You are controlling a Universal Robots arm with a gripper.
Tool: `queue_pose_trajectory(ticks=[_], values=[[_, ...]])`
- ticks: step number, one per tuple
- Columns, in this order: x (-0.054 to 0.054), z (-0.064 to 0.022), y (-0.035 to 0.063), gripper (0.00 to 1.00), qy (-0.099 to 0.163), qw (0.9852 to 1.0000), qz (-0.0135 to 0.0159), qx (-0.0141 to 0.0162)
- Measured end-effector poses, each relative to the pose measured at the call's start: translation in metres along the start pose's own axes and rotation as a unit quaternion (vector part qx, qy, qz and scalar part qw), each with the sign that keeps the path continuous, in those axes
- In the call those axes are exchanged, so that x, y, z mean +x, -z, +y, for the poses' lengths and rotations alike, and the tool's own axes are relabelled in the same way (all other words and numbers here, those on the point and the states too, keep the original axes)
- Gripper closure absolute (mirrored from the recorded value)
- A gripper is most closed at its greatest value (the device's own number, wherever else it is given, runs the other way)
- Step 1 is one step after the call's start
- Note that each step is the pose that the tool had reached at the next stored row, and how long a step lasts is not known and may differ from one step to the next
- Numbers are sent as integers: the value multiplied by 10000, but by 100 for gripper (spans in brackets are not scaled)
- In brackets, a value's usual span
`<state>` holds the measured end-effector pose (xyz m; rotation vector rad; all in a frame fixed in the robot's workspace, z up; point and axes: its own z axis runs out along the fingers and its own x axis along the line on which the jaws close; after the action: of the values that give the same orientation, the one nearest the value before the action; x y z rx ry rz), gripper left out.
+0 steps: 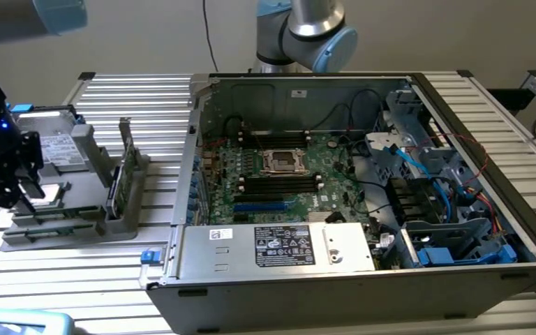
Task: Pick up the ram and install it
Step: 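Pick up the ram and move it above insertion slot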
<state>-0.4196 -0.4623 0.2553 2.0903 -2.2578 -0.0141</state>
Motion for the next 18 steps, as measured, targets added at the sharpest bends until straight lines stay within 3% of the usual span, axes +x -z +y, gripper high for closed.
queue_pose_trajectory(ticks=[4, 8, 13, 18], values=[[-2, -2, -46, 64, 361, 9993, 18, 15], [-3, -5, -104, 64, 710, 9975, 35, 27], [71, -16, -200, 64, 812, 9967, 39, 21], [75, -23, -277, 64, 815, 9967, 40, -36]])
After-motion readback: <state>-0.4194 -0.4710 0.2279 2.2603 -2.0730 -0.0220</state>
